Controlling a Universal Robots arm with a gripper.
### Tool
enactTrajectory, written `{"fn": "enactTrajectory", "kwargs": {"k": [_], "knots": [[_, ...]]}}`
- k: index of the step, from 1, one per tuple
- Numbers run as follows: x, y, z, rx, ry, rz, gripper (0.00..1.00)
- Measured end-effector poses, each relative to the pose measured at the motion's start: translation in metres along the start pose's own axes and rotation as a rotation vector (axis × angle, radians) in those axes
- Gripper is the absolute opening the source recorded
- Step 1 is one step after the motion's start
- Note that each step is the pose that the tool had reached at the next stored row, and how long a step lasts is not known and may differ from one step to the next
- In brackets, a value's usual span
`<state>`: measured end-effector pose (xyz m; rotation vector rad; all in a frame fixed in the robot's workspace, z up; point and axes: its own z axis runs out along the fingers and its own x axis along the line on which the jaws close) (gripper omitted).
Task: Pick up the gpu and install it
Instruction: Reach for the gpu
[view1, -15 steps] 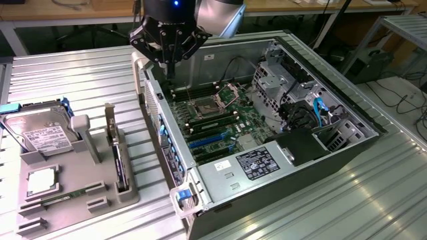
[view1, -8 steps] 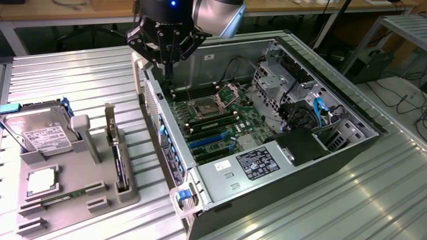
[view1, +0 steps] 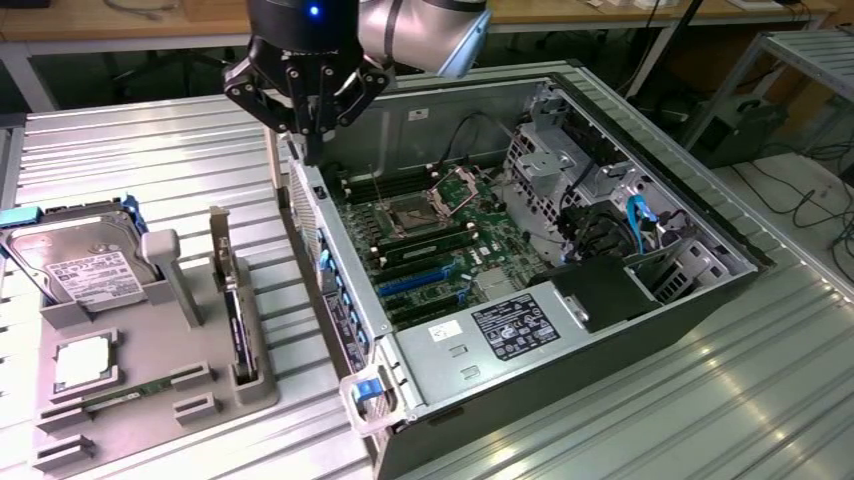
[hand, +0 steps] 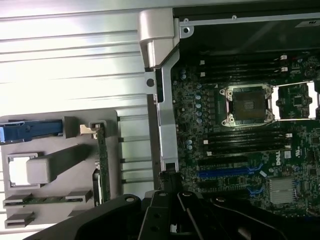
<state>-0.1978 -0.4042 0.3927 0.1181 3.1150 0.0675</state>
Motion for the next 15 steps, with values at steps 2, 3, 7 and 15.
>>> {"fn": "enactTrajectory", "kwargs": {"k": [2, 3, 7, 15], "knots": [[0.0013, -0.0003, 0.0, 0.0, 0.0, 0.0, 0.11], [0.0018, -0.0004, 0.0, 0.0, 0.0001, 0.0, 0.11], [0.0034, -0.0007, 0.0, 0.0, 0.0002, 0.0, 0.11], [0.0064, -0.0013, 0.0, 0.0, 0.0006, 0.0, 0.11]]}}
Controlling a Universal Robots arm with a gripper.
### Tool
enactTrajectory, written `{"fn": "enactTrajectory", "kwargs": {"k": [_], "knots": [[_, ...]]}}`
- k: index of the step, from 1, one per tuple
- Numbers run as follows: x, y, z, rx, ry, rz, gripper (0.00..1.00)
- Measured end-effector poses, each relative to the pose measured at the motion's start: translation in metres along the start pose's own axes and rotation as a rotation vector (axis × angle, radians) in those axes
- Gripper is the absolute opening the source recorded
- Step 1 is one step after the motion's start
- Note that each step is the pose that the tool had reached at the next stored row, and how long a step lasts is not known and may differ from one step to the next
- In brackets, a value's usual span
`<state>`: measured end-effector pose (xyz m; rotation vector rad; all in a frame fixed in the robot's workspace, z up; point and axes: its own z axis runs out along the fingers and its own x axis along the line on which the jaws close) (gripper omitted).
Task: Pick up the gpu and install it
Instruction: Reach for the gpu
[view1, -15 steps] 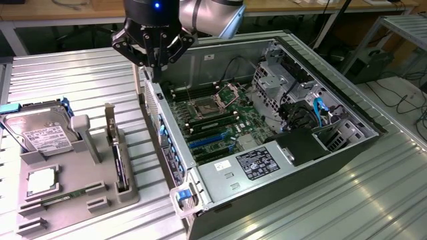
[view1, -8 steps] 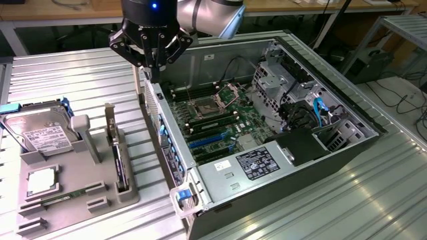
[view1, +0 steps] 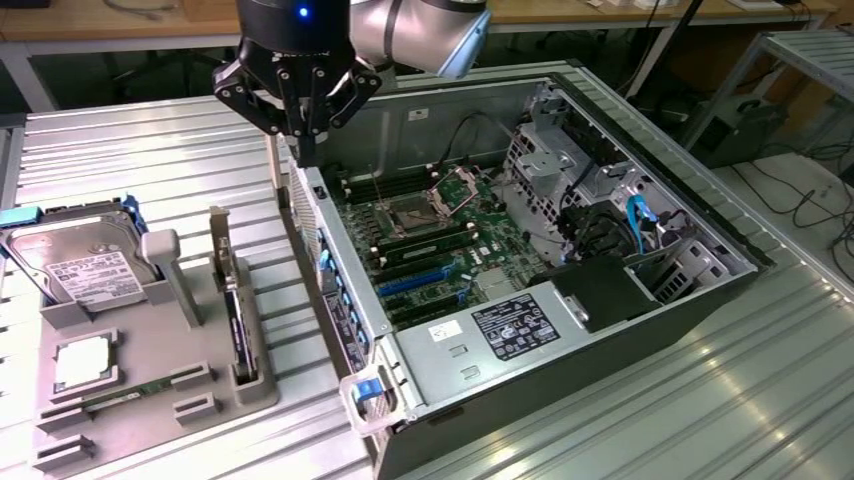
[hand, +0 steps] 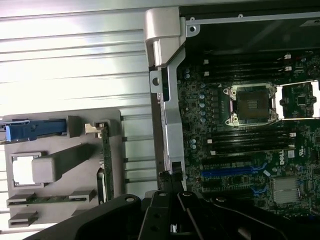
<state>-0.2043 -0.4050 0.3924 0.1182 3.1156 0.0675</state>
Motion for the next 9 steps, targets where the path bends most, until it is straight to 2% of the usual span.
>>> {"fn": "enactTrajectory", "kwargs": {"k": [9], "knots": [[0.0038, -0.0007, 0.0, 0.0, 0.0005, 0.0, 0.11]]}}
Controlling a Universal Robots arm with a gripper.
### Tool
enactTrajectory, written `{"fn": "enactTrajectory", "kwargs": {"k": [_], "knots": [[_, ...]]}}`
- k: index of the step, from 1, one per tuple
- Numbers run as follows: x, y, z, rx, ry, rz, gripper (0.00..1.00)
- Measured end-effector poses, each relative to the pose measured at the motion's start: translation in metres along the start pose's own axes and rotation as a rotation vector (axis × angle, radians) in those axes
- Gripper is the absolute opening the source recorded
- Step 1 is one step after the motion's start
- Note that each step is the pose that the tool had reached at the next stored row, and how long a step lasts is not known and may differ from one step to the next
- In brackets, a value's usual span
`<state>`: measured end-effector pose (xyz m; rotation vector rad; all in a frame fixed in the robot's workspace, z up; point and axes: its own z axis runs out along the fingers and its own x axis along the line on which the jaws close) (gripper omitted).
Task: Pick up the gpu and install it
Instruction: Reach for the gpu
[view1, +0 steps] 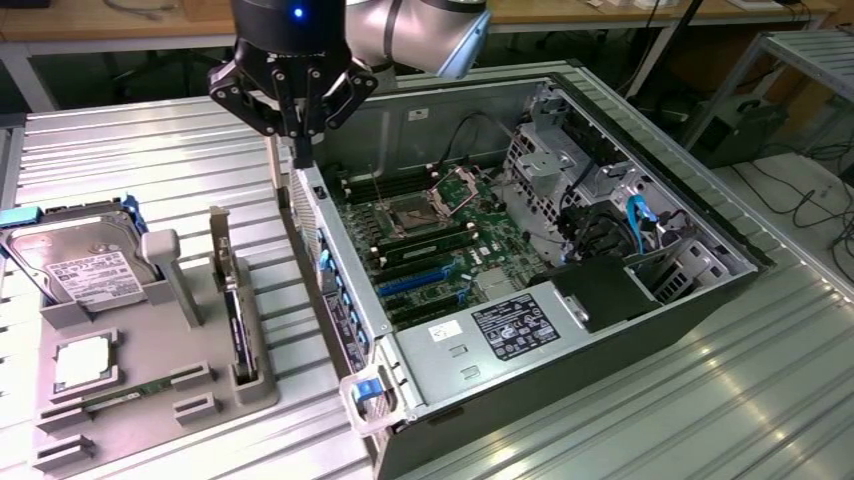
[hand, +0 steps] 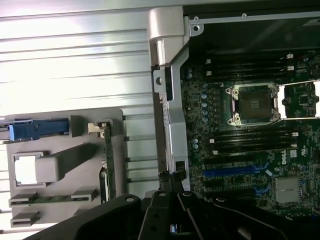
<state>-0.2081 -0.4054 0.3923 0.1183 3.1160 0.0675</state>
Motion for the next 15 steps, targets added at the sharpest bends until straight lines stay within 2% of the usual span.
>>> {"fn": "enactTrajectory", "kwargs": {"k": [7, 15], "knots": [[0.004, -0.0024, 0.0, 0.0, 0.0002, 0.0, 0.11], [0.007, -0.0119, 0.0003, 0.0, 0.0002, 0.0, 0.11]]}}
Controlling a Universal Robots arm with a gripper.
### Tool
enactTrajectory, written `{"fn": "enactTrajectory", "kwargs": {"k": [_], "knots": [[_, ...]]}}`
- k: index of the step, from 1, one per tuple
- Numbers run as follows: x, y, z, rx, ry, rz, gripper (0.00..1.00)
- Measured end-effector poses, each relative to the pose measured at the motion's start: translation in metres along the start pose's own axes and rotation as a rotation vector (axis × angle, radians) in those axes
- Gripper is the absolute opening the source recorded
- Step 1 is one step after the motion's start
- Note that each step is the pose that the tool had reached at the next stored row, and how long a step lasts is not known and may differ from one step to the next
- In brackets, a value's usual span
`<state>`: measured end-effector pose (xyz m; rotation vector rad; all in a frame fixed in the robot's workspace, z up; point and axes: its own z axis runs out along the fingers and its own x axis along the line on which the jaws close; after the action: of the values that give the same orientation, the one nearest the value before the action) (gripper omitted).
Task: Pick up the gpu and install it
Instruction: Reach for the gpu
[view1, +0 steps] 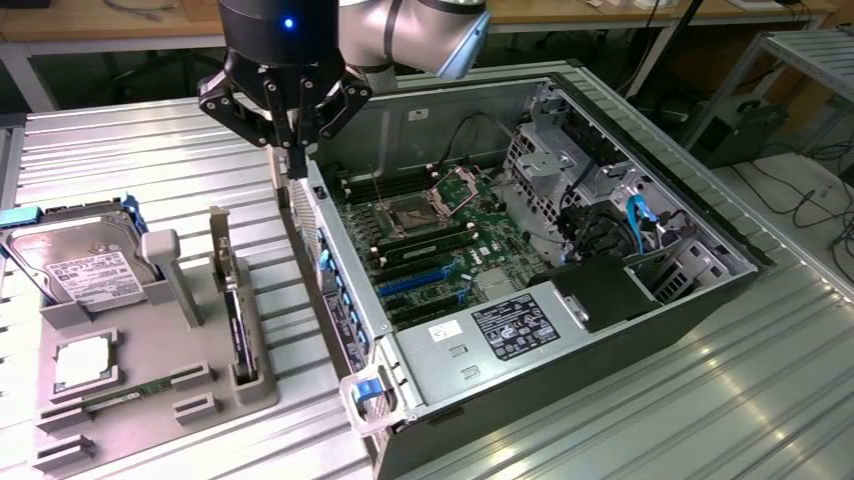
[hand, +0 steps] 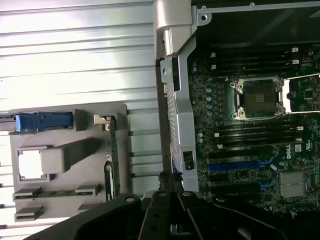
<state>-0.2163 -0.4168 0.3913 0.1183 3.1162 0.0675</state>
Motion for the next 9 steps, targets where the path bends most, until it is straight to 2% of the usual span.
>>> {"fn": "enactTrajectory", "kwargs": {"k": [9], "knots": [[0.001, -0.0138, 0.0011, 0.0, 0.0, 0.0, 0.11]]}}
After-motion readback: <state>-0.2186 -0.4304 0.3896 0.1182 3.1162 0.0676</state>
